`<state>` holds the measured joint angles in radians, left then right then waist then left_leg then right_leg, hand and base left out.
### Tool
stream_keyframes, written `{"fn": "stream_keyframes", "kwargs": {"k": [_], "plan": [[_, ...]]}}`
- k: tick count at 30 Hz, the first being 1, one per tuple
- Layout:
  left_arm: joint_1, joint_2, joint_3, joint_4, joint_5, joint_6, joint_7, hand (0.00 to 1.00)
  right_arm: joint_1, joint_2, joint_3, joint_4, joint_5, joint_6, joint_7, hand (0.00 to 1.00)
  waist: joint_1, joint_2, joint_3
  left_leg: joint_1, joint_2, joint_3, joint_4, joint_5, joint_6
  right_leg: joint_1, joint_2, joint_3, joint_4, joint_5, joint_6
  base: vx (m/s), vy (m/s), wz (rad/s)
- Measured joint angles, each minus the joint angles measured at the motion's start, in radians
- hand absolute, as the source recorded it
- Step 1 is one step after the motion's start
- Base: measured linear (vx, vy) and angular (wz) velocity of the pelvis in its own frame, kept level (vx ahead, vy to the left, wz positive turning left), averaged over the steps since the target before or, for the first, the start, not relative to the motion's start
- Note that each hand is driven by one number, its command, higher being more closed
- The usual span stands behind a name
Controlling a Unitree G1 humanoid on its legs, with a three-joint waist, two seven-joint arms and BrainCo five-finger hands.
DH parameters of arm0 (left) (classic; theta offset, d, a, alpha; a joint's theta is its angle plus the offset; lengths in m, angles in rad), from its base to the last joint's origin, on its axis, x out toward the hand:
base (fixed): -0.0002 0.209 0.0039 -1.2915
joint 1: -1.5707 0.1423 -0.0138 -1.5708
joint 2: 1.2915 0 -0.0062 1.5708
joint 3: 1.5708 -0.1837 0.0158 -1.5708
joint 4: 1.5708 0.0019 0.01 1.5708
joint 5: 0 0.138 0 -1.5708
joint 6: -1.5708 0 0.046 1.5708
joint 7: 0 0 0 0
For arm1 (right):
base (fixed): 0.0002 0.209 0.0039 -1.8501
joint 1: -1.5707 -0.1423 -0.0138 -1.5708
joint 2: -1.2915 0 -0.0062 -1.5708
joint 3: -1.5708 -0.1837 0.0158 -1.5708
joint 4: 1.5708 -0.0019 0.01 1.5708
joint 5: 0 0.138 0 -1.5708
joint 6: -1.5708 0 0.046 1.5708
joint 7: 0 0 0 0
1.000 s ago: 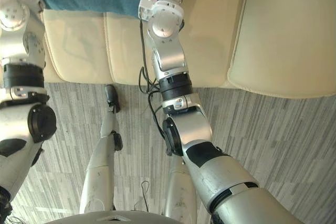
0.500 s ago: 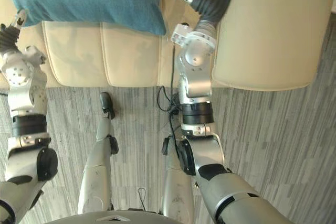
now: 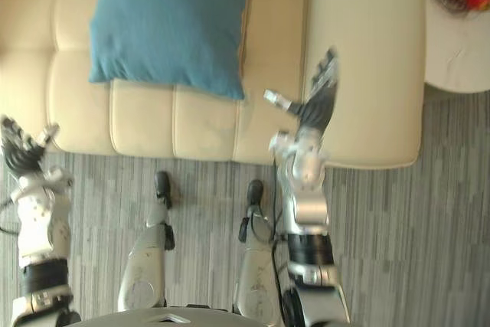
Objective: Pick up cushions and gather them together orderly.
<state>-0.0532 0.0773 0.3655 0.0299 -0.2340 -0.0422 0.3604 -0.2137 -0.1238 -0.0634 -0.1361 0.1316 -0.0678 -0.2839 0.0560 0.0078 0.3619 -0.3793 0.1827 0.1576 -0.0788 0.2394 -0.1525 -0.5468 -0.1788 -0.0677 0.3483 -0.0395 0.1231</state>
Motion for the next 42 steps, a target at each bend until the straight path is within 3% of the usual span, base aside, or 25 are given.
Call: {"fn": "stream_keyframes", "kwargs": {"k": [2,8,13,16,21,30,37,39,40,41,42], "plan": [[0.063,-0.039,-0.018,0.052,-0.002,0.000,-0.033,0.00,0.086,0.008,0.024,0.011,0.000,0.000,0.038,0.00,-0.001,-0.001,-0.018,0.044,-0.004,0.001,0.000,-0.016,0.004,0.041,-0.006,-0.003,0.004,-0.018,0.004,0.08,-0.027,0.04],[0.200,-0.155,-0.059,0.448,0.005,0.026,-0.127,0.00,0.304,0.093,0.000,0.342,-0.101,0.028,0.126,0.00,-0.009,-0.006,-0.188,0.214,-0.005,0.016,0.001,-0.074,-0.002,0.229,-0.004,-0.008,-0.057,-0.036,0.020,0.13,-0.003,-0.08],[0.203,-0.156,-0.025,0.708,0.068,0.053,-0.129,0.00,0.339,0.129,-0.053,0.659,-0.102,0.058,0.133,0.00,-0.022,-0.014,-0.295,0.307,0.002,0.039,0.001,-0.118,-0.002,0.353,0.008,-0.006,-0.160,-0.020,0.017,0.08,0.020,-0.15],[0.196,-0.153,0.018,0.811,0.111,0.064,-0.132,0.00,0.327,0.135,-0.119,0.841,-0.139,0.071,0.133,0.00,-0.027,-0.023,-0.340,0.333,0.000,0.054,0.000,-0.140,-0.009,0.411,0.012,0.000,-0.247,0.022,0.019,0.05,0.032,-0.14],[0.183,-0.119,0.026,0.909,0.163,0.082,-0.136,0.00,0.304,0.129,-0.255,1.042,-0.141,0.087,0.132,0.00,-0.033,-0.027,-0.351,0.393,-0.009,0.071,0.000,-0.170,-0.015,0.493,0.012,0.031,-0.349,0.079,0.026,0.03,0.016,-0.21],[0.166,-0.085,0.002,0.965,0.210,0.088,-0.157,0.00,0.295,0.112,-0.341,1.103,-0.140,0.105,0.131,0.00,-0.050,-0.042,-0.351,0.465,-0.031,0.098,0.000,-0.219,-0.016,0.511,0.017,0.128,-0.373,0.104,0.016,0.01,0.011,-0.35],[0.156,-0.076,-0.001,0.961,0.219,0.088,-0.157,0.00,0.297,0.129,-0.346,1.103,-0.138,0.114,0.131,0.00,-0.046,-0.062,-0.328,0.540,-0.029,0.228,0.013,-0.258,-0.011,0.499,0.034,0.162,-0.342,0.111,-0.059,-0.03,-0.002,-0.52],[0.135,-0.066,-0.017,0.935,0.238,0.088,-0.157,0.00,0.298,0.145,-0.340,1.094,-0.136,0.114,0.130,0.00,-0.047,-0.087,-0.314,0.501,-0.023,0.217,0.102,-0.305,0.013,0.475,0.029,0.142,-0.295,0.109,-0.100,-0.05,-0.008,-0.11],[0.132,-0.066,-0.017,0.928,0.240,0.088,-0.157,0.00,0.298,0.145,-0.335,1.094,-0.137,0.114,0.130,0.00,-0.047,-0.088,-0.314,0.491,-0.021,0.213,0.113,-0.306,0.028,0.475,0.029,0.135,-0.303,0.124,-0.118,-0.06,-0.013,0.05],[0.129,-0.068,-0.022,0.919,0.241,0.088,-0.157,0.00,0.293,0.143,-0.335,1.094,-0.132,0.112,0.130,0.00,-0.050,-0.056,-0.313,0.453,0.006,0.198,0.123,-0.302,0.044,0.461,0.037,0.093,-0.277,0.130,-0.121,-0.03,-0.021,0.27],[0.118,-0.070,-0.025,0.912,0.242,0.088,-0.156,0.00,0.281,0.145,-0.341,1.094,-0.130,0.112,0.131,0.00,-0.059,-0.055,-0.306,0.441,0.013,0.190,0.132,-0.282,0.031,0.424,0.028,0.063,-0.111,0.035,-0.105,-0.01,-0.045,0.63]]}}
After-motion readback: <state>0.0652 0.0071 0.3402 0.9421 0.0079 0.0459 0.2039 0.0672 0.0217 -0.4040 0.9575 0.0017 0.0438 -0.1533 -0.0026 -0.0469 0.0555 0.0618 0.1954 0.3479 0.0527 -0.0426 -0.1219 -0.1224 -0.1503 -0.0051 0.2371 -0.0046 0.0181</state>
